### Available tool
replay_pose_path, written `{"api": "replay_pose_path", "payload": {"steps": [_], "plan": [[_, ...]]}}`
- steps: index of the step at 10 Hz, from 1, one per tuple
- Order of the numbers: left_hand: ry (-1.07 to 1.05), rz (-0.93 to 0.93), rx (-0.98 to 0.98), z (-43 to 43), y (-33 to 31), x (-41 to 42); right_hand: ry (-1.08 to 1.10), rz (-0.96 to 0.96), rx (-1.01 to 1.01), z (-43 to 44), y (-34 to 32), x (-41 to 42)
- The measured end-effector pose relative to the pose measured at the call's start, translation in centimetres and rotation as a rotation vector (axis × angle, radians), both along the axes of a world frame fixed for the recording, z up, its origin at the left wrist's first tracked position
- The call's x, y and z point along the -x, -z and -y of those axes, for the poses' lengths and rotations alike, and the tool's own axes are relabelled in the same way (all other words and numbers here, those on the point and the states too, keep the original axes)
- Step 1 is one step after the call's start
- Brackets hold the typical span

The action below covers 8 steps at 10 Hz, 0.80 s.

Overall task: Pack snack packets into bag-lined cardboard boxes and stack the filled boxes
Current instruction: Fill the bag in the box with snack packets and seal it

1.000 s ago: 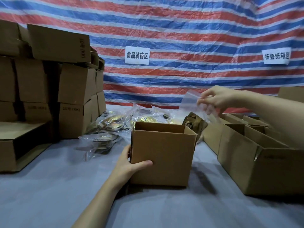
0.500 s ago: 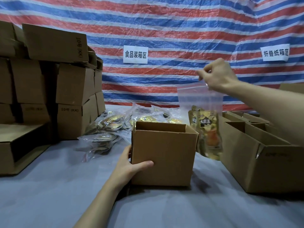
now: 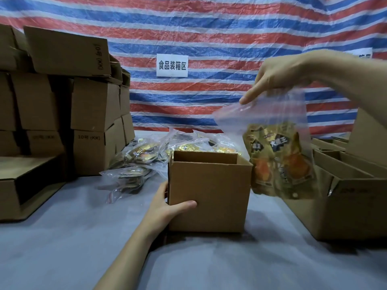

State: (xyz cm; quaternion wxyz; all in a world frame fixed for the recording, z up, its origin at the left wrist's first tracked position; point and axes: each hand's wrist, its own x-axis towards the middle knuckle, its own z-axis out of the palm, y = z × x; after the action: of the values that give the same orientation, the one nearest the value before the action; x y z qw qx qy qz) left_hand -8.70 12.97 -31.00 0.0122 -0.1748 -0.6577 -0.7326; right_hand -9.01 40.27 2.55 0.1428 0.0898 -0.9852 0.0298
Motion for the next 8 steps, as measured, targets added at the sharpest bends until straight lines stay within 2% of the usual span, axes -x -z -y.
{"api": "replay_pose_path", "payload": {"steps": [1, 2, 3, 5, 6, 8], "plan": [[-0.004, -0.004, 0.012, 0.0, 0.0, 0.0, -0.045, 0.002, 0.114, 0.8, -0.7, -2.1], [-0.002, -0.013, 0.029, 0.0, 0.0, 0.1, -0.192, -0.18, 0.205, 0.3, -0.5, -1.1], [-0.003, -0.012, 0.037, 0.1, 0.1, 0.2, -0.269, -0.378, 0.156, 1.0, -0.3, -1.7], [-0.006, -0.02, 0.048, 0.0, 0.1, 0.3, -0.345, -0.658, 0.136, 2.4, -0.5, -1.5], [-0.003, -0.017, 0.06, 0.1, 0.1, 0.3, -0.344, -0.769, 0.202, 3.1, -0.7, -0.9], [-0.027, -0.017, 0.081, 0.1, 0.2, 0.4, -0.54, -0.67, 0.266, 5.1, 1.6, -0.3]]}}
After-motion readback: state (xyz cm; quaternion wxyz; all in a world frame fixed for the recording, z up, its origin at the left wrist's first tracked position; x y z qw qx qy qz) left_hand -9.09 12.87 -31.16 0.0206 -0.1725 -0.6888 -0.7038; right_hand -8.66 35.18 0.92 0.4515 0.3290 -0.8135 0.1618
